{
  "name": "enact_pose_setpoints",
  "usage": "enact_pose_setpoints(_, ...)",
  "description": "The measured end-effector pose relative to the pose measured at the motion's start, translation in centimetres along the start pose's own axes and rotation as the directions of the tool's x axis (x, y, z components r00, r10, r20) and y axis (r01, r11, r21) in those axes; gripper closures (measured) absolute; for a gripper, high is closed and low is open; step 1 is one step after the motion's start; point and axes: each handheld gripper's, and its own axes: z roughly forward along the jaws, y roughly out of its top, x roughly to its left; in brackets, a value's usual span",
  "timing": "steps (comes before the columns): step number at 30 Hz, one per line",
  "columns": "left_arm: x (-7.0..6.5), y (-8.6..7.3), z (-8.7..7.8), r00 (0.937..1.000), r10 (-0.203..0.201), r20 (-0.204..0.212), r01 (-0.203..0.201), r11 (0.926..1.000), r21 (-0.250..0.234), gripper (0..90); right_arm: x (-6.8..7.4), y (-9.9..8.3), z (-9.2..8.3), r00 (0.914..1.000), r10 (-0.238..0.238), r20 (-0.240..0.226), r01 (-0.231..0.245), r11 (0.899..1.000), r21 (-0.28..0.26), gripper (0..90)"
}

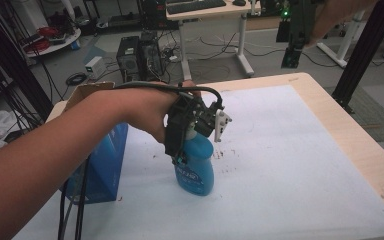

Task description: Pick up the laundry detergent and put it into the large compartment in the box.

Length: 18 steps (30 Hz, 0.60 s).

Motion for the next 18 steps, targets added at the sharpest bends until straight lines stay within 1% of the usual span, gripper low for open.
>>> enact_pose_setpoints(3, 0.02, 0.05, -0.03, 1.0000, 0.002, -0.002, -0.002, 1.0000, 0.005, 25.5, -0.01, 0.02, 0.11, 1.0000, 0.009, -0.001, -0.009, 1.000, 0.008, 3.1)
enact_pose_setpoints(4, 0.02, 0.06, -0.02, 1.0000, 0.001, -0.003, -0.001, 1.0000, 0.005, 25.5, -0.09, 0.03, 0.19, 1.0000, 0.002, -0.001, -0.002, 1.000, 0.006, 3.1)
enact_pose_setpoints(8, 0.01, 0.10, -0.01, 1.0000, 0.003, -0.005, -0.003, 1.0000, 0.006, 26.6, -0.08, 0.13, 0.16, 1.0000, 0.003, -0.001, -0.003, 1.000, 0.006, 3.1)
enact_pose_setpoints(18, -0.04, 0.13, 0.02, 0.9999, 0.004, 0.009, -0.004, 0.9999, 0.013, 30.0, -0.07, 0.16, 0.17, 1.0000, 0.003, 0.001, -0.003, 1.000, 0.006, 3.1)
